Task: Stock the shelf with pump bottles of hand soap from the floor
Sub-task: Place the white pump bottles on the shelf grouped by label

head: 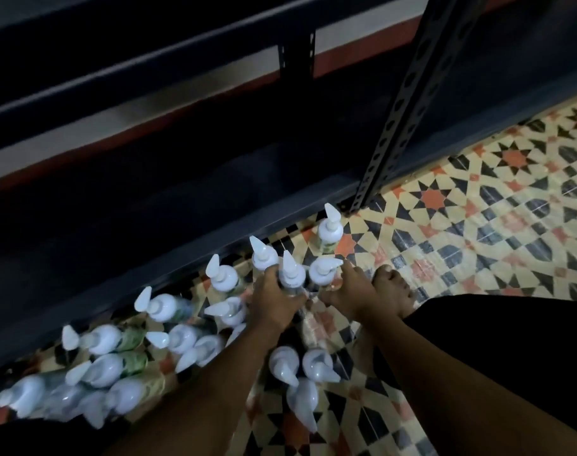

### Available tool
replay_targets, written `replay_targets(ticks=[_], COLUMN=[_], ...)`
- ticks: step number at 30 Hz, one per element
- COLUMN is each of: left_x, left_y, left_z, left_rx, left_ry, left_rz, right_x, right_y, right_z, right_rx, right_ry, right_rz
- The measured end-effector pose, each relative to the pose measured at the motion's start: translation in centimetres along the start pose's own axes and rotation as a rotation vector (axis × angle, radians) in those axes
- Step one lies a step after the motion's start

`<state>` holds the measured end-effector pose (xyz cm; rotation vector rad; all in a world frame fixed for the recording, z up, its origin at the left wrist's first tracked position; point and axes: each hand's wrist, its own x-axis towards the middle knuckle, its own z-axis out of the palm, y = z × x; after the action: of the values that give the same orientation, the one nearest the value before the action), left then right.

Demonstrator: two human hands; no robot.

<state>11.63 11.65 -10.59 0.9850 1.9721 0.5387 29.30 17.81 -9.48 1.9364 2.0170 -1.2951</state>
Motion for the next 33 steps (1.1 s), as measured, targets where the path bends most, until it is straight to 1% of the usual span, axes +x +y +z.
replay_targets(ticks=[2, 4, 6, 8, 9, 10, 13, 14, 16, 18, 20, 23, 27, 33], left_x=[0.0, 0.6, 1.2, 1.6, 1.7, 1.6, 0.4, -0.1, -1.4, -3.1, -4.9, -7.5, -11.2, -18.8], left_y=[1.2, 1.2, 0.9, 1.1, 1.2, 1.2, 0.5, 0.0, -0.4, 0.0, 0.9, 2.7, 5.8, 9.8], left_z=[0.2, 0.7, 1.1, 1.2, 1.2, 1.1, 0.3, 0.1, -0.7, -2.1, -4.0, -7.6, -13.8, -24.3], left_rx=[0.093, 0.159, 0.225, 0.280, 0.299, 0.312, 0.327, 0.308, 0.192, 0.085, 0.000, -0.110, -0.239, -0.542], left_ry=[-0.003, -0.008, 0.001, 0.016, 0.025, 0.029, 0.031, 0.024, 0.015, -0.002, -0.017, 0.014, 0.115, 0.230], left_rz=[0.037, 0.073, 0.062, 0.053, 0.049, 0.048, 0.083, 0.096, 0.117, 0.117, 0.134, 0.195, 0.313, 0.411], right_x=[1.5, 2.7, 3.8, 4.8, 4.6, 4.3, 1.9, 1.3, -0.3, -2.2, -3.3, -3.9, -9.9, -18.2], right_y=[0.3, 0.2, 0.8, 1.7, 1.5, 1.4, 0.6, 0.6, 0.3, -0.8, -1.6, -2.3, -9.2, -18.8], right_z=[1.2, 1.6, 2.2, 2.9, 2.8, 2.6, 1.5, 1.1, 0.1, -1.3, -2.3, -3.7, -7.9, -11.2], right_rx=[0.006, -0.042, -0.113, -0.171, -0.189, -0.183, -0.024, 0.039, 0.186, 0.301, 0.363, 0.421, 0.518, 0.676], right_ry=[-0.024, -0.047, -0.045, -0.103, -0.105, -0.094, -0.008, 0.034, 0.108, 0.087, 0.066, 0.052, 0.064, 0.046], right_rz=[-0.022, -0.052, -0.093, -0.124, -0.144, -0.153, -0.101, -0.093, -0.058, -0.010, -0.037, -0.115, -0.211, -0.491])
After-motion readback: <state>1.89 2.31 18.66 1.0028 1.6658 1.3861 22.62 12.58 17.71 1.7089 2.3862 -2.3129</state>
